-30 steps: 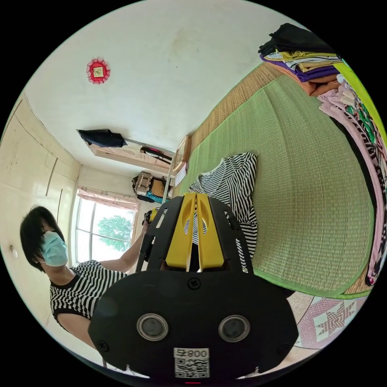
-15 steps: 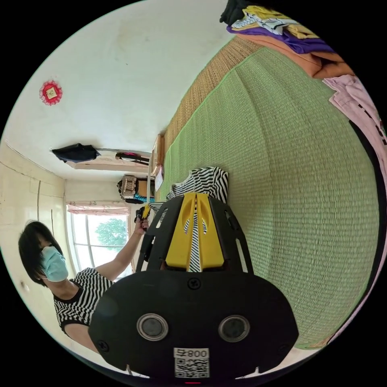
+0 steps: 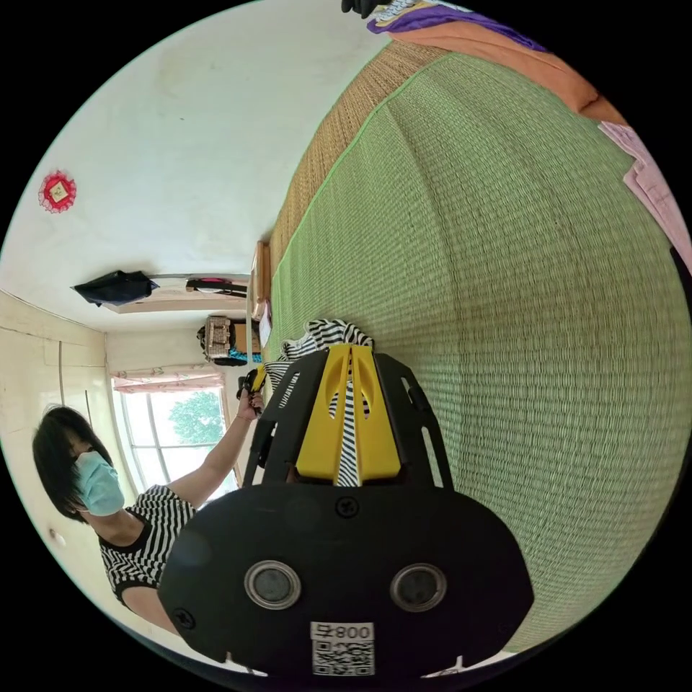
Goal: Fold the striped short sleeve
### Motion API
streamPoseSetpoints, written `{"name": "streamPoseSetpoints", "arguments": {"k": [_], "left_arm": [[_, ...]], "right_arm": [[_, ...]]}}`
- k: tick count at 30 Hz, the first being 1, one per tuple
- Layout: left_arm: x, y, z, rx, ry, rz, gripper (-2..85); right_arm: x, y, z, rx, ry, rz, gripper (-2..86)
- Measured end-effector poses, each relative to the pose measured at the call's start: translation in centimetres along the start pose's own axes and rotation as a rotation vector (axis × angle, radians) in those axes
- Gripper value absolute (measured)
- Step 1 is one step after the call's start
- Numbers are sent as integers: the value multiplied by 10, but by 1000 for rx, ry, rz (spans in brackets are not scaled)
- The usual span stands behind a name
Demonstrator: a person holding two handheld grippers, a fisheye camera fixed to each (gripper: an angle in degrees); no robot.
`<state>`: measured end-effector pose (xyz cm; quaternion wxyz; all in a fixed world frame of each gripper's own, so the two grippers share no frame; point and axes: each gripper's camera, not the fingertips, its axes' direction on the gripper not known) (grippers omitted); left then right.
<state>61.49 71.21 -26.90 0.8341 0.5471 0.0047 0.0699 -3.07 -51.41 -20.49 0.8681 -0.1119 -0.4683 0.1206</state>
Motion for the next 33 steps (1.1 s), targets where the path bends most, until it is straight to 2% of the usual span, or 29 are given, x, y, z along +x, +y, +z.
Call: {"name": "streamPoseSetpoints", "arguments": {"k": [10, 14, 16, 19, 24, 29, 33], "left_arm": [[16, -19, 36, 166, 2, 3, 11], [43, -19, 57, 165, -37, 74, 7], [71, -20, 94, 47, -58, 157, 4], [107, -21, 155, -119, -98, 258, 3], [155, -36, 249, -280, -152, 383, 2], [187, -54, 314, -369, -218, 448, 2], [203, -69, 354, -442, -296, 453, 1]], "right_arm": [[-15, 6, 9, 91, -8, -11, 1], [-41, 16, 4, 178, -33, -51, 1], [-71, 21, 16, 172, 6, -110, 1], [-130, 28, 71, 46, 134, -235, 0], [-200, 39, 189, -161, 391, -388, 0], [-219, 40, 240, -202, 488, -413, 0], [-232, 36, 249, -173, 479, -413, 0]]}}
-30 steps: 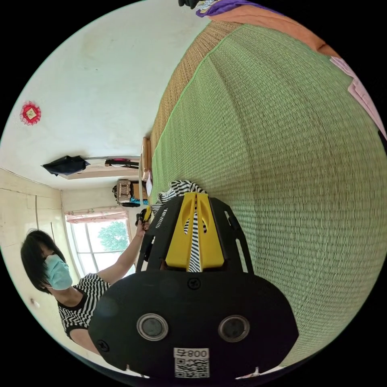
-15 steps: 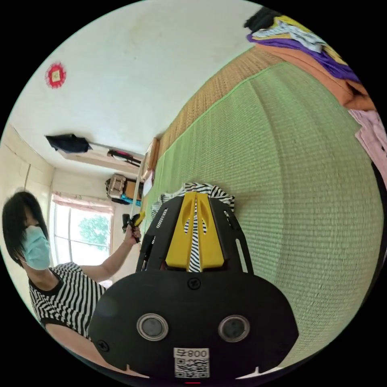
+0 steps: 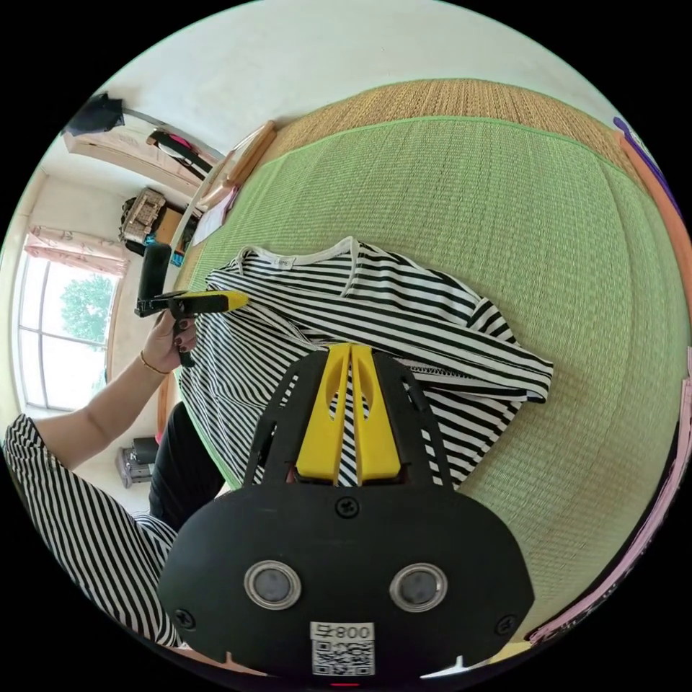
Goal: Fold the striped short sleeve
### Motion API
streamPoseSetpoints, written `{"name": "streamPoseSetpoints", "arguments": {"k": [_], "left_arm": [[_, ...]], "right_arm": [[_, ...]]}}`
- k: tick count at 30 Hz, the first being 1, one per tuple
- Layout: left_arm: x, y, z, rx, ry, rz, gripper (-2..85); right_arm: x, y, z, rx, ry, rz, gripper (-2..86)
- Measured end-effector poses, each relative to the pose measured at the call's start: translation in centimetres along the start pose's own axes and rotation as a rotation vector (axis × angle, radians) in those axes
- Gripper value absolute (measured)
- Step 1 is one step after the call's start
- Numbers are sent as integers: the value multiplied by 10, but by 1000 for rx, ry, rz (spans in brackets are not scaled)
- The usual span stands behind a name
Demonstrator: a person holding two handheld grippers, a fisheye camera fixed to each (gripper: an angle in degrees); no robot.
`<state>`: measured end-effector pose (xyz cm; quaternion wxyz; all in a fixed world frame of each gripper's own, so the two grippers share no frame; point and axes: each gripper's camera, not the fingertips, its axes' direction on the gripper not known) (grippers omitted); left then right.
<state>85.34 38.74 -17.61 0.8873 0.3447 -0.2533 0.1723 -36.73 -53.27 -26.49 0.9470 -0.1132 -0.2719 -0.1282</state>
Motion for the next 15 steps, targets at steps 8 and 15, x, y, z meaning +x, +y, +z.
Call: {"name": "streamPoseSetpoints", "arguments": {"k": [8, 15], "left_arm": [[23, -44, 19, -36, -60, 11, 2], [45, -73, 19, -18, -114, 45, 2]], "right_arm": [[-26, -23, -4, 23, 59, -15, 0], [-42, -46, -20, 76, 80, -20, 0]]}}
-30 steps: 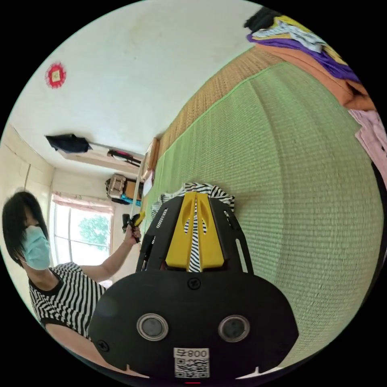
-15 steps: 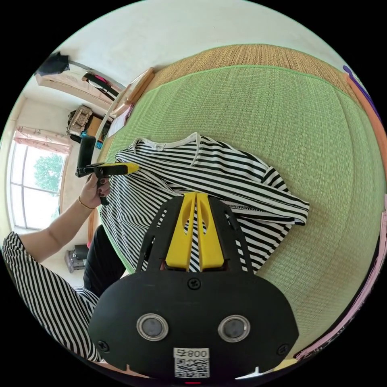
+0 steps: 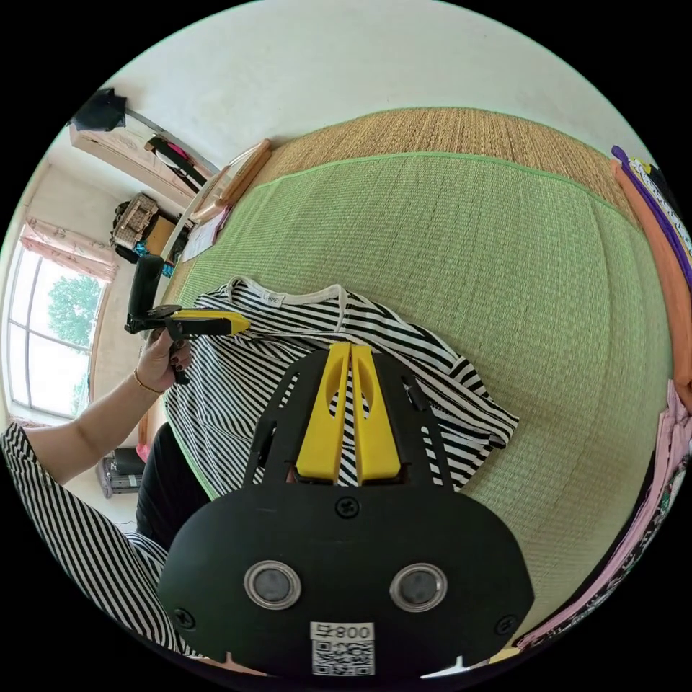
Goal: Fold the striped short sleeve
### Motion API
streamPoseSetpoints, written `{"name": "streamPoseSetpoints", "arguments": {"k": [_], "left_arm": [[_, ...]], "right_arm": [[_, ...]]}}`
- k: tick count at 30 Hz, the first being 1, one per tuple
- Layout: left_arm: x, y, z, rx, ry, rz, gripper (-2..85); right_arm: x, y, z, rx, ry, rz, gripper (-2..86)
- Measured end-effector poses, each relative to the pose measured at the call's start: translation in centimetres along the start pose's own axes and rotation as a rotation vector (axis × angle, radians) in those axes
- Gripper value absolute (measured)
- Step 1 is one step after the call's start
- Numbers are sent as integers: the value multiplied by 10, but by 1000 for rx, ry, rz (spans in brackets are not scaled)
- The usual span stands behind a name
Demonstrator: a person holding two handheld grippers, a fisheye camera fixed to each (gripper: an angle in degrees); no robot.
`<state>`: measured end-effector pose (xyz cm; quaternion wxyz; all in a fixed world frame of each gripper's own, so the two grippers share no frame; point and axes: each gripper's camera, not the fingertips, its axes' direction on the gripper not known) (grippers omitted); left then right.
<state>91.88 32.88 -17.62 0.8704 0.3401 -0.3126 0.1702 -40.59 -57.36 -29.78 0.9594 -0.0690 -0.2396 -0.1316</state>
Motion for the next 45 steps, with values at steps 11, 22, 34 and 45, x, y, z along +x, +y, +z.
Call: {"name": "streamPoseSetpoints", "arguments": {"k": [11, 22, 34, 45], "left_arm": [[31, -23, -3, -15, -2, 84, 1], [44, -18, 0, -71, -39, 92, 1], [51, -28, -41, 68, -171, 99, 1], [35, 57, -83, 106, -229, 17, 15]], "right_arm": [[-6, -25, -14, 17, 36, 17, 0], [-38, 6, -5, -61, 80, -52, 0], [-24, -34, -33, 4, 207, -39, 0], [-58, -3, -30, -31, 7, -129, 1]]}}
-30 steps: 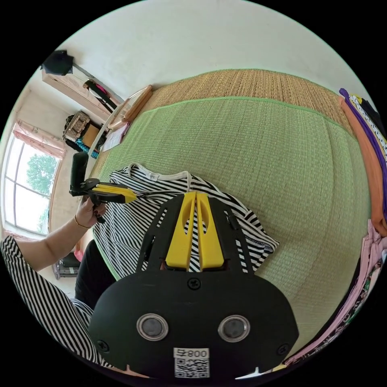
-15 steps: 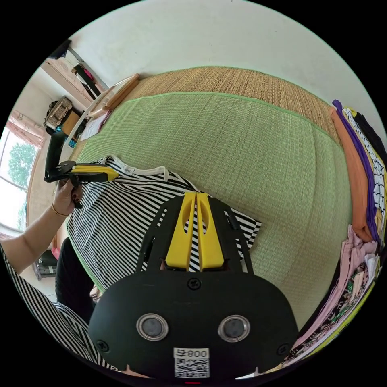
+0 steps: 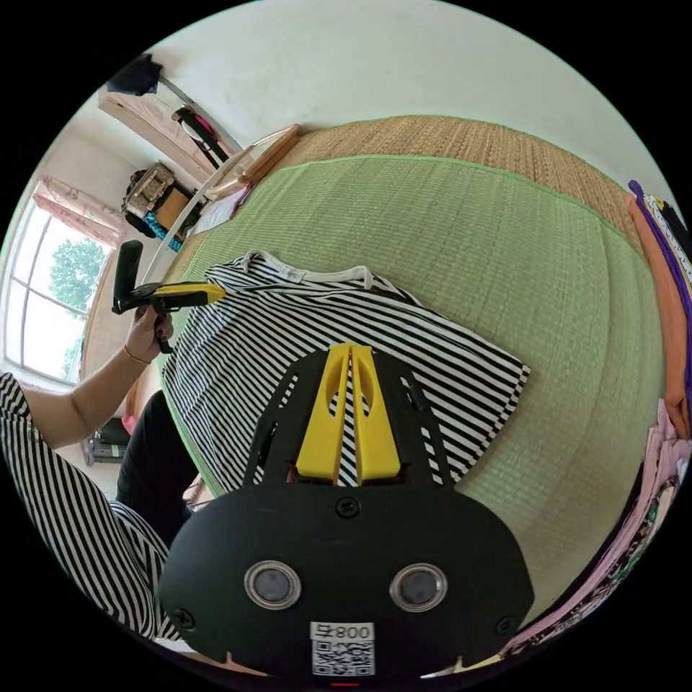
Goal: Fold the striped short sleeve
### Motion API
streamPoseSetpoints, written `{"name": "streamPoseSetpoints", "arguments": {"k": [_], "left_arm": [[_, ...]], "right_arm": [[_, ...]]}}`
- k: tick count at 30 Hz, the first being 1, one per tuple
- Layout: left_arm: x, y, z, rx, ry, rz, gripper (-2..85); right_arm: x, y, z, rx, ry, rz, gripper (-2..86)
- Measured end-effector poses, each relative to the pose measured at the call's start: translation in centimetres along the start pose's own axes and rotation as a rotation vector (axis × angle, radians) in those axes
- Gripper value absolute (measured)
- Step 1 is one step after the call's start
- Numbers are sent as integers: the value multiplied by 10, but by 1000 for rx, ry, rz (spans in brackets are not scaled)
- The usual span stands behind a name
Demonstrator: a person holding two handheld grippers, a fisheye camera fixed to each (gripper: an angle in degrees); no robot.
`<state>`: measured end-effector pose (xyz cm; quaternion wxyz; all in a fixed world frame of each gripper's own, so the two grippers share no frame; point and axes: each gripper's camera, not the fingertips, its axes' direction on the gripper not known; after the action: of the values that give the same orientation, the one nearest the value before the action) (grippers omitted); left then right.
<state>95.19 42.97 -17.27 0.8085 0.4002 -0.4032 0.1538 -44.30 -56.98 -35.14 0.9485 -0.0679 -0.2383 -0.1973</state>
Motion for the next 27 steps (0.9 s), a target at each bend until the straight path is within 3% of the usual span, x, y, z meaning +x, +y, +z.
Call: {"name": "streamPoseSetpoints", "arguments": {"k": [9, 15, 27], "left_arm": [[-29, 16, -3, -40, -81, -71, 7], [-39, 0, -17, 55, -135, -67, 2], [-50, 35, -31, 132, -39, -75, 2]], "right_arm": [[-47, -39, 52, -72, -113, -115, 0], [-60, -67, 77, -106, -128, -149, 0], [-61, -101, 98, -112, -168, -159, 0]]}}
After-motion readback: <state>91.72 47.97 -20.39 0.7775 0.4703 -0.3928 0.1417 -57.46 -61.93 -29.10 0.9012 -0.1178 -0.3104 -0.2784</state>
